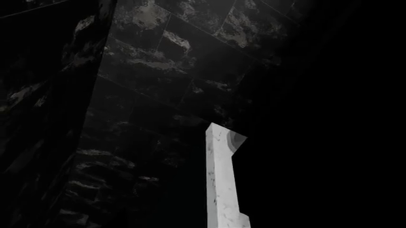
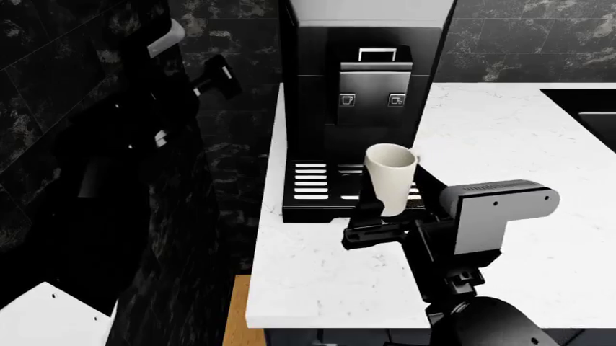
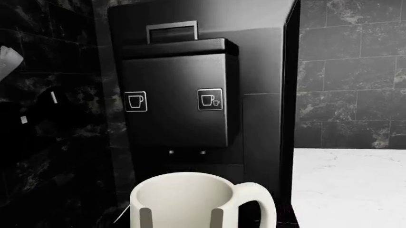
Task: Pick the mug from the cabinet, place it under the coffee machine dispenser, and press the start button.
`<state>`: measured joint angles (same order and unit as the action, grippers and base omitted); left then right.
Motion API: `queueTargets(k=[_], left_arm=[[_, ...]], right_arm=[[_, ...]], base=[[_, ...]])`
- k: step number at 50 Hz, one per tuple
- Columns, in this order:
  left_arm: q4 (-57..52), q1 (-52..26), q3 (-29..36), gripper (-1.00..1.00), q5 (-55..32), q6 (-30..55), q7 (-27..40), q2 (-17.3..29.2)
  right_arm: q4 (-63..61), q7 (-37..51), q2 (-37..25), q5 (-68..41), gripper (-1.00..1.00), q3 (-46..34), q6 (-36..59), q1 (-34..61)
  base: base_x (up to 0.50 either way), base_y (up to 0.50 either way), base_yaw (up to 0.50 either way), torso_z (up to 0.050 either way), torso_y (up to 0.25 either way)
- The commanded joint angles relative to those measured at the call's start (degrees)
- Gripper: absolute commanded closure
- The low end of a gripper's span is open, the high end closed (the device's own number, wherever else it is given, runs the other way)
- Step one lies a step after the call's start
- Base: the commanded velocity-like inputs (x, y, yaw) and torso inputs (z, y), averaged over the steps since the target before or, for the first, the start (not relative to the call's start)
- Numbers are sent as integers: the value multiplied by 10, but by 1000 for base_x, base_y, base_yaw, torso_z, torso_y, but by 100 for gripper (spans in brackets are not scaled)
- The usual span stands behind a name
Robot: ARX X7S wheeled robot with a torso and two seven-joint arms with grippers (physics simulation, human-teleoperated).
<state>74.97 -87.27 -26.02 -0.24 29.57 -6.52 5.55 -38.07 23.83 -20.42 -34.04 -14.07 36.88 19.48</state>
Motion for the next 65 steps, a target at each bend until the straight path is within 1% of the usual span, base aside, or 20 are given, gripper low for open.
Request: queueTargets(k=[1, 21, 50, 65], left_arm=[[0, 1, -2, -100, 0, 1, -1, 2], [0, 0, -5, -100, 0, -2, -1, 5], [0, 5, -2, -100, 2, -5, 0, 4], [0, 6, -3, -100, 1, -5, -1, 4]], right_arm=[[47, -20, 18, 47, 100, -32, -36, 9], [119, -25, 46, 91, 100, -71, -82, 35], [345, -54, 80, 149, 100, -93, -185, 93], [402, -65, 92, 159, 100, -106, -206, 118]], base=[[0, 0, 0, 0, 0], [0, 0, 0, 1, 0], [0, 0, 0, 0, 0], [1, 0, 0, 0, 0]])
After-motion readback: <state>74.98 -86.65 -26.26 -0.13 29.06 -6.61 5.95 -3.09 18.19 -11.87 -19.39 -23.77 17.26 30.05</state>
